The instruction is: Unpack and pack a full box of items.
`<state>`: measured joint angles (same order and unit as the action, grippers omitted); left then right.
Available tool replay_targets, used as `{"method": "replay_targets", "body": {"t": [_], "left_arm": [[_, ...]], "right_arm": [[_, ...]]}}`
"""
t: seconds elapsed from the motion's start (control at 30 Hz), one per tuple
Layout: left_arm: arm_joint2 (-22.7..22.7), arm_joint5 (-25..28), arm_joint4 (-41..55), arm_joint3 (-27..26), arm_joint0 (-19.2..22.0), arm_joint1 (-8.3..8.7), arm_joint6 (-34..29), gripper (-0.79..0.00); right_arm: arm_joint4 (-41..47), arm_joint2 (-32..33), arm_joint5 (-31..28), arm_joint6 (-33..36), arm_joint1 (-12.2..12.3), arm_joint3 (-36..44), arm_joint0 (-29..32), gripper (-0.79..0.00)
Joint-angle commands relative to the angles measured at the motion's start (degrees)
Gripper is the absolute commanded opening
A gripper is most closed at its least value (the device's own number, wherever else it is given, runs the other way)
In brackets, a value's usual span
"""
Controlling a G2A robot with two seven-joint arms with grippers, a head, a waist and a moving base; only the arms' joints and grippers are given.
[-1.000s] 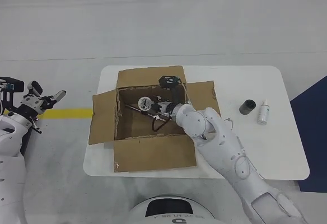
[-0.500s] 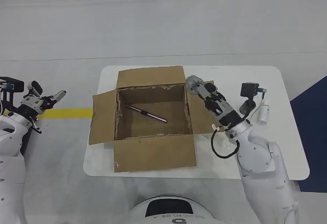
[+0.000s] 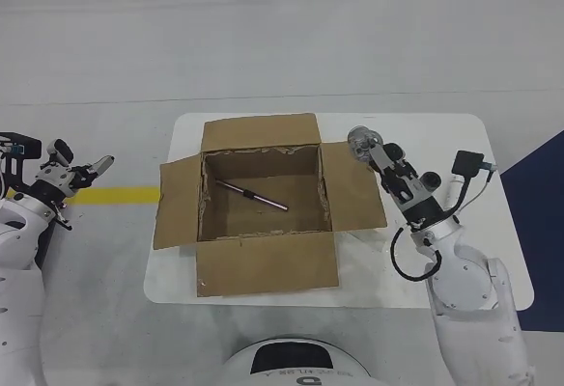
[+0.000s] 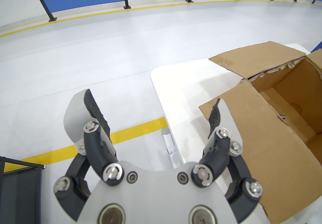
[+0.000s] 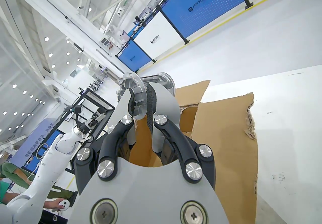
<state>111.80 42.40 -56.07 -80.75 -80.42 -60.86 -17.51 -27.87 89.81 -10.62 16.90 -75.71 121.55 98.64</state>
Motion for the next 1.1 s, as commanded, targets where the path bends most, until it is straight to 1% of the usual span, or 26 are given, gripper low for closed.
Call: {"method": "replay_targets", "body": {"t": [0.0,0.07,0.23,0.3,0.4,0.53,0.6,0.73,0.83,1.07], "left_arm": [[0.0,0.0,0.0,0.0,0.0,0.0,0.0,0.0],[0.0,0.0,0.0,0.0,0.0,0.0,0.0,0.0],[0.0,0.0,0.0,0.0,0.0,0.0,0.0,0.0],[0.0,0.0,0.0,0.0,0.0,0.0,0.0,0.0],[0.0,0.0,0.0,0.0,0.0,0.0,0.0,0.0],[0.0,0.0,0.0,0.0,0.0,0.0,0.0,0.0],[0.0,0.0,0.0,0.0,0.0,0.0,0.0,0.0],[0.0,0.0,0.0,0.0,0.0,0.0,0.0,0.0],[0.0,0.0,0.0,0.0,0.0,0.0,0.0,0.0],[0.0,0.0,0.0,0.0,0.0,0.0,0.0,0.0]], "right_arm": [[5.18,1.35,-0.65,0.45,0.05,-0.59,0.88,-0.785],[7.96,5.89,-0.64,2.22,0.41,-1.84,3.06,-0.785],[16.6,17.49,-1.88,9.09,1.33,-5.55,8.99,-0.785],[17.1,20.92,-0.38,10.45,1.58,-6.9,10.73,-0.785],[18.17,23.83,3.01,13.6,1.93,-9.28,11.81,-0.785],[18.48,24.71,7.7,18.53,2.41,-12.86,11.17,-0.785],[17.26,24.13,10.54,20.79,2.74,-15.13,9.29,-0.785],[14.52,22.25,14.68,21.54,3.23,-21.01,4.09,-0.785],[13.86,21.42,15.46,21.28,3.43,-23.94,1.93,-0.785],[14.24,21.28,16.27,21.68,3.84,-28.2,0.31,-0.785]]}}
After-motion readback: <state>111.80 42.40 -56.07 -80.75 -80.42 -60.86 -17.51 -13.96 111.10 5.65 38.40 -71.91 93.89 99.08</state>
